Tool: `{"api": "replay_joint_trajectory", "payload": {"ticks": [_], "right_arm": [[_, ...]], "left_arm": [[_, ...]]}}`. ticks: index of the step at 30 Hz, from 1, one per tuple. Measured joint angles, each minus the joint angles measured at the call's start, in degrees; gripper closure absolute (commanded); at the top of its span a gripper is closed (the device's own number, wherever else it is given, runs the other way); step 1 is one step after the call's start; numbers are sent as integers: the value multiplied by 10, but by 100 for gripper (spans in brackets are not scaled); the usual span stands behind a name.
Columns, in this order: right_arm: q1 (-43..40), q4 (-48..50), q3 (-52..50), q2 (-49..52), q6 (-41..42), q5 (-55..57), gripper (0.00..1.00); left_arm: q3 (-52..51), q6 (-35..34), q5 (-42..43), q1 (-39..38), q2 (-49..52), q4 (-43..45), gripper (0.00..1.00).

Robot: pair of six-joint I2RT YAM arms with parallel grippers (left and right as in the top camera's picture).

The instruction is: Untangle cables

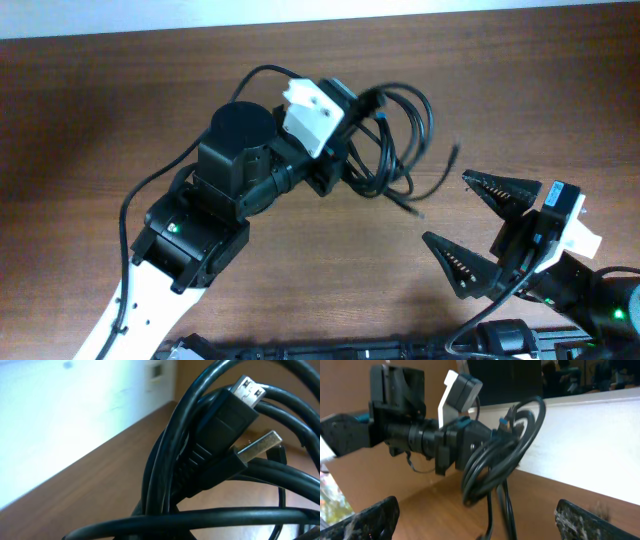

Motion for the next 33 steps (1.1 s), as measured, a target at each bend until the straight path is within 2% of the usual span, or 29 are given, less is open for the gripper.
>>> {"api": "replay_joint_trajectory", "payload": {"ticks": [4, 10, 13, 15, 17, 20, 21, 22, 25, 26, 28, 30, 31, 32, 33], "right_arm": [[0, 7, 0, 0, 33, -1, 1], [0, 10, 0, 0, 35, -36, 1], [0, 10, 0, 1, 46, -67, 2], [0, 10, 0, 11, 50, -87, 15], [0, 9, 0, 29, 53, -103, 36], [0, 11, 0, 45, 56, -126, 81], [0, 11, 0, 49, 56, -134, 92], [0, 10, 1, 54, 56, -139, 96], [0, 0, 1, 74, 60, -139, 95], [0, -17, 2, 78, 60, -130, 92], [0, -51, 3, 85, 59, -101, 66], [0, -59, 3, 98, 59, -61, 51], [0, -60, 3, 100, 60, -49, 58], [0, -60, 3, 101, 57, -39, 81], [0, -59, 3, 101, 59, -37, 96]], "left_arm": [[0, 93, 93, -3, 0, -2, 100], [0, 177, 114, -43, 0, -1, 100], [0, 190, 116, -64, 2, 49, 100], [0, 191, 116, -82, 5, 73, 100], [0, 192, 116, -98, 7, 85, 100], [0, 196, 103, -105, 10, 86, 100], [0, 198, 99, -105, 12, 85, 100], [0, 200, 89, -105, 15, 84, 100], [0, 200, 78, -104, 16, 77, 100], [0, 200, 75, -103, 16, 72, 100], [0, 200, 73, -103, 16, 64, 100], [0, 200, 80, -105, 15, 64, 100], [0, 200, 80, -105, 15, 64, 100], [0, 200, 82, -105, 15, 64, 100], [0, 200, 82, -105, 15, 63, 100]]}}
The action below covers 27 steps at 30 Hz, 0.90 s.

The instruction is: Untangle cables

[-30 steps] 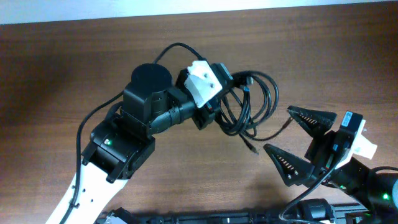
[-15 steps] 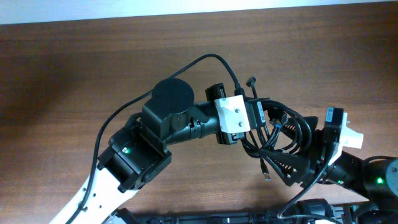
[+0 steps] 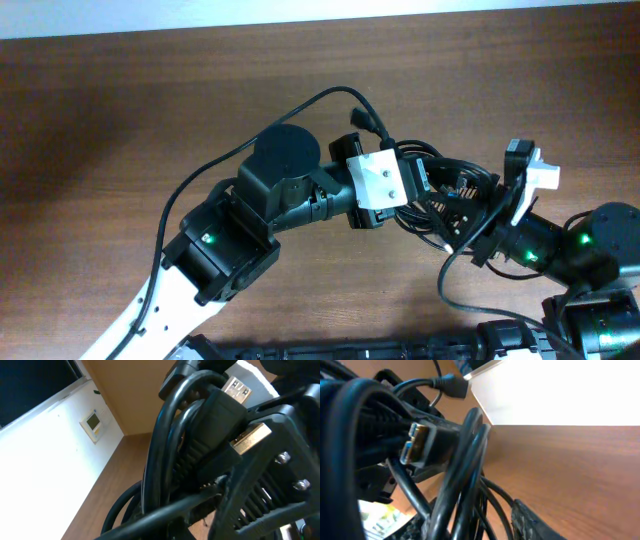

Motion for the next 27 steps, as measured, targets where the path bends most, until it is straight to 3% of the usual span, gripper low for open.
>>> {"api": "replay_joint_trajectory", "payload": {"ticks": [3, 4, 5, 6, 7, 8, 13, 19, 23, 27], "right_arm": [[0, 0, 0, 0, -3, 2, 96], [0, 1, 0, 0, -5, 2, 96], [0, 1, 0, 0, -5, 2, 96], [0, 1, 0, 0, -5, 2, 96], [0, 0, 0, 1, -5, 9, 96], [0, 0, 0, 1, -5, 15, 96], [0, 7, 0, 5, -5, 50, 96], [0, 52, 0, 5, -5, 56, 96], [0, 109, -2, 6, -5, 43, 96], [0, 171, -3, 6, -2, 16, 96]], "left_arm": [[0, 0, 0, 0, 0, 0, 98], [0, 0, 0, 0, 0, -1, 83], [0, 0, -1, 0, 0, -2, 79], [0, -1, -3, 0, 0, -3, 63], [0, 0, -8, -1, -1, -8, 18], [0, 0, -17, -2, -3, -19, 1], [1, -11, -115, -6, -22, -100, 1], [1, -163, -306, 9, -90, -149, 1], [1, -245, -327, 35, -132, -162, 1], [1, -267, -259, 36, -138, -166, 2]]}}
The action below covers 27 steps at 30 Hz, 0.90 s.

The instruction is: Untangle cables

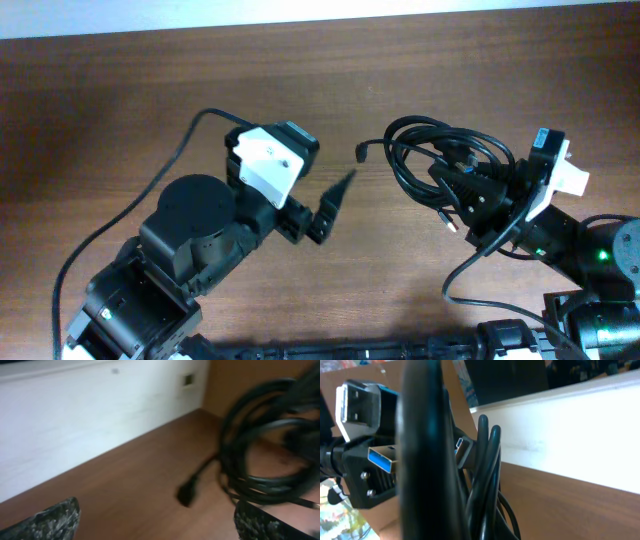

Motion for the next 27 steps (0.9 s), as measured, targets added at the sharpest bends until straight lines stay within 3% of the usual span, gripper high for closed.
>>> {"api": "replay_joint_trajectory", "payload": {"ticks": [3, 7, 27], "right_arm": [[0, 56, -1, 1, 3, -21, 96], [0, 119, -1, 1, 3, -122, 96], [-1, 144, -1, 2, 7, -140, 96]], "left_arm": [[0, -2, 83, 0, 7, 0, 0], [0, 0, 122, 0, 25, 7, 0], [0, 22, 158, 2, 53, 8, 1]]}}
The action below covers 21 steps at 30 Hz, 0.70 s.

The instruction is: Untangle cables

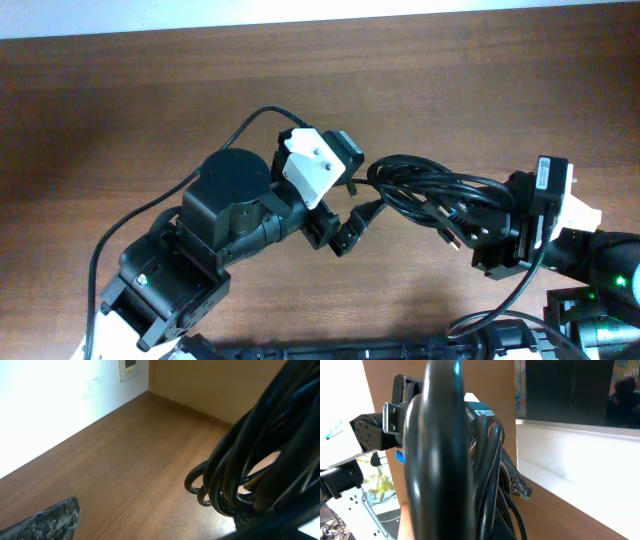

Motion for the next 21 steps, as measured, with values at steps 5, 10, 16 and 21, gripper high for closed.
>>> {"api": "replay_joint_trajectory", "payload": {"ticks": [5, 10, 16, 21], "right_arm": [[-1, 7, 0, 0, 10, 9, 96], [-3, 6, 0, 0, 13, 16, 96], [-4, 4, 0, 0, 14, 17, 96], [-4, 4, 0, 0, 15, 13, 96]], "left_arm": [[0, -27, 0, 0, 2, 37, 1], [0, -90, 0, 0, 26, 52, 1], [0, -146, 2, 0, 58, 61, 11], [0, -159, 5, 0, 68, 58, 14]]}}
